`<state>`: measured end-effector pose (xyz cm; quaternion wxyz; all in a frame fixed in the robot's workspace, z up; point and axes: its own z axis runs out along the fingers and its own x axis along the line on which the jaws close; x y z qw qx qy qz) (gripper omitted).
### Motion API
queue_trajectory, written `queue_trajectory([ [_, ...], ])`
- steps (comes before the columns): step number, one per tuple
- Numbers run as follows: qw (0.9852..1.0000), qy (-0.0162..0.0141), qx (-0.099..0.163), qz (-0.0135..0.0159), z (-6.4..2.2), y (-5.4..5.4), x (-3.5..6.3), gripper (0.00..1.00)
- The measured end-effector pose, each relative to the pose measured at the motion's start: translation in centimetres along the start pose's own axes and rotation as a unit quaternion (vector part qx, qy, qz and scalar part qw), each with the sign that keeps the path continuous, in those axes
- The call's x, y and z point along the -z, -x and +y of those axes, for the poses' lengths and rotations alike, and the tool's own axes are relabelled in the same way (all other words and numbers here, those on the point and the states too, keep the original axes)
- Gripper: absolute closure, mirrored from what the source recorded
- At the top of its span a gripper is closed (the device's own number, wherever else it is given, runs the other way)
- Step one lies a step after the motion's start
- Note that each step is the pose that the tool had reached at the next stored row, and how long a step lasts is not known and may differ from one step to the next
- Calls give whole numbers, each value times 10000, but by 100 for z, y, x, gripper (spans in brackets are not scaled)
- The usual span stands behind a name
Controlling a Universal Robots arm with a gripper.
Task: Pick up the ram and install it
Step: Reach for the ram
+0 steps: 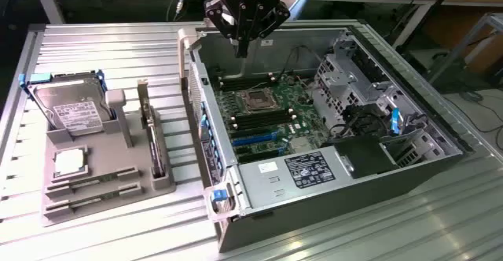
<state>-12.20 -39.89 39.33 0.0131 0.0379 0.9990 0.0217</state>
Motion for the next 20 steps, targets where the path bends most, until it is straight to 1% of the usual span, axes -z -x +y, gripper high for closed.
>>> queue_trajectory([
  [8,10000,0,0,0,-4,-57,0,84],
  [13,10000,0,7,0,-11,-168,2,84],
  [17,10000,1,26,1,-17,-313,5,84],
  [19,10000,1,41,2,-23,-410,7,84],
  [20,10000,1,55,3,-28,-476,9,84],
])
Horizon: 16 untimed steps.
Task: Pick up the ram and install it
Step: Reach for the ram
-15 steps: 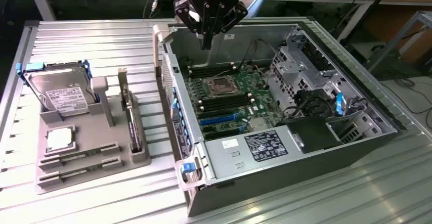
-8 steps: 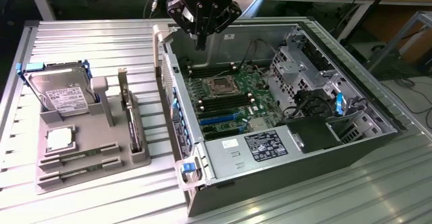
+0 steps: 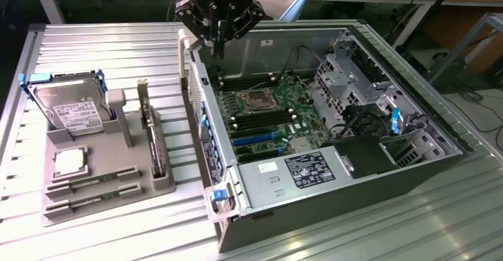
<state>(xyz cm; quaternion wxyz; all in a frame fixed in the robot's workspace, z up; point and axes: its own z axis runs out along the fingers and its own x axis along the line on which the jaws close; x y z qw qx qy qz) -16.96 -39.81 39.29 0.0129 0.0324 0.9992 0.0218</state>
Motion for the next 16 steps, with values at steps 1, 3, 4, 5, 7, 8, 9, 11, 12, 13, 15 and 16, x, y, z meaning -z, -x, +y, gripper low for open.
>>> queue_trajectory([
  [1,10000,0,8,0,-2,-37,1,84],
  [3,10000,0,30,1,-9,-145,3,84],
  [4,10000,1,35,2,-11,-172,4,84],
  [5,10000,1,39,2,-12,-200,4,84],
  [7,10000,1,46,2,-18,-280,3,84],
  [8,10000,1,46,2,-21,-327,0,84],
  [9,10000,1,46,2,-30,-366,-3,84],
  [11,10000,1,46,2,-64,-473,-5,84],
  [12,10000,1,46,2,-82,-541,-3,84],
  [13,10000,1,46,2,-99,-583,-3,84],
  [15,10000,1,46,2,-144,-683,-2,84],
  [16,10000,1,46,2,-158,-714,-2,84],
])
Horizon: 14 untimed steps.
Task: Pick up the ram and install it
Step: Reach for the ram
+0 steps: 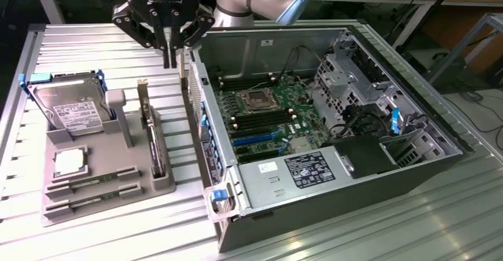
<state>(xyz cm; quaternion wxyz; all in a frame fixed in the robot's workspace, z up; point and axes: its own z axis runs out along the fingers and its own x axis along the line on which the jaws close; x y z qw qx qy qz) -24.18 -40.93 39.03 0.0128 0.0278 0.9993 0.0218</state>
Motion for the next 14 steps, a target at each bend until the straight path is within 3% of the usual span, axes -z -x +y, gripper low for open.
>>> queue_trajectory([
  [14,10000,0,0,0,-294,-602,1,84],
])
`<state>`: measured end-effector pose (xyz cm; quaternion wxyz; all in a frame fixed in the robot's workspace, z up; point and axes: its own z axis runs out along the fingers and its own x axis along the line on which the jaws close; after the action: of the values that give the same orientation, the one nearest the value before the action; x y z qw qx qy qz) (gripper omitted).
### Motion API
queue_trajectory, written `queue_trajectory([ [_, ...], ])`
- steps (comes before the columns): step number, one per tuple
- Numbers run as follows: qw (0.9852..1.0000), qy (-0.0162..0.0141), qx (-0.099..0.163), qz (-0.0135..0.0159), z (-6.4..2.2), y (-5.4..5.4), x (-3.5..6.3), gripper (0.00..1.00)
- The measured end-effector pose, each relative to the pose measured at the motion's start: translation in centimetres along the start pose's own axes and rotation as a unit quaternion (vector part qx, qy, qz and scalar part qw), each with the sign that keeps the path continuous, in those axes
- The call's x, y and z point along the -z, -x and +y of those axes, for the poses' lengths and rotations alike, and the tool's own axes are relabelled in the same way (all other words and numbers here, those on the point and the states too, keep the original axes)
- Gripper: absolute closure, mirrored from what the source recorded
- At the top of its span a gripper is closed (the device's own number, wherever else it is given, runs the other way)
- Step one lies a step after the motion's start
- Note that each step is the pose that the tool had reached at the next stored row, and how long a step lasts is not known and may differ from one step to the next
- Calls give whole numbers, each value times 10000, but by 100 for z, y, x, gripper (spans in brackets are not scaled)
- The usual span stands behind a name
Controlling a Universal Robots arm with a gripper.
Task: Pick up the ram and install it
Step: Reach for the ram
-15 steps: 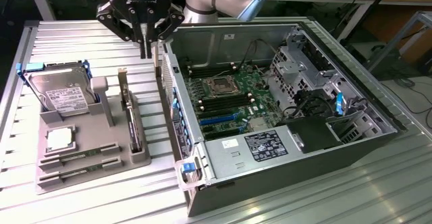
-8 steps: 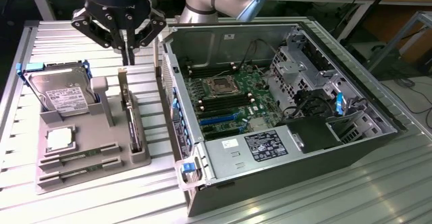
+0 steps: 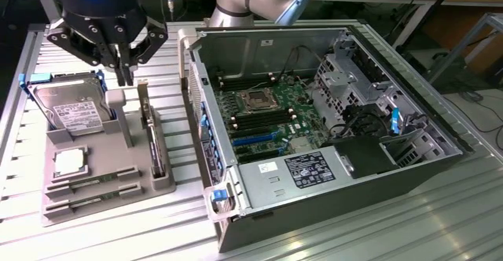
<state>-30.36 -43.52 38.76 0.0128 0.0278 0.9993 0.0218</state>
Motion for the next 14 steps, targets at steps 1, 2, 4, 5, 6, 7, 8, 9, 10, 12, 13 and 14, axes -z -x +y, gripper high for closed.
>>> queue_trajectory([
  [1,10000,0,0,0,-24,-49,1,84],
  [2,10000,0,0,0,-59,-119,2,84],
  [4,10000,1,0,0,-101,-199,2,84],
  [5,10000,0,0,0,-118,-231,4,84],
  [6,10000,0,0,0,-133,-261,4,84],
  [7,10000,0,0,0,-149,-293,4,84],
  [8,10000,0,0,0,-167,-331,5,84],
  [9,10000,0,0,0,-186,-374,7,84],
  [10,10000,0,0,0,-206,-416,7,84],
  [12,10000,0,0,0,-252,-522,8,84],
  [13,10000,1,0,-1,-273,-572,7,84],
  [14,10000,0,0,0,-289,-607,8,84],
])
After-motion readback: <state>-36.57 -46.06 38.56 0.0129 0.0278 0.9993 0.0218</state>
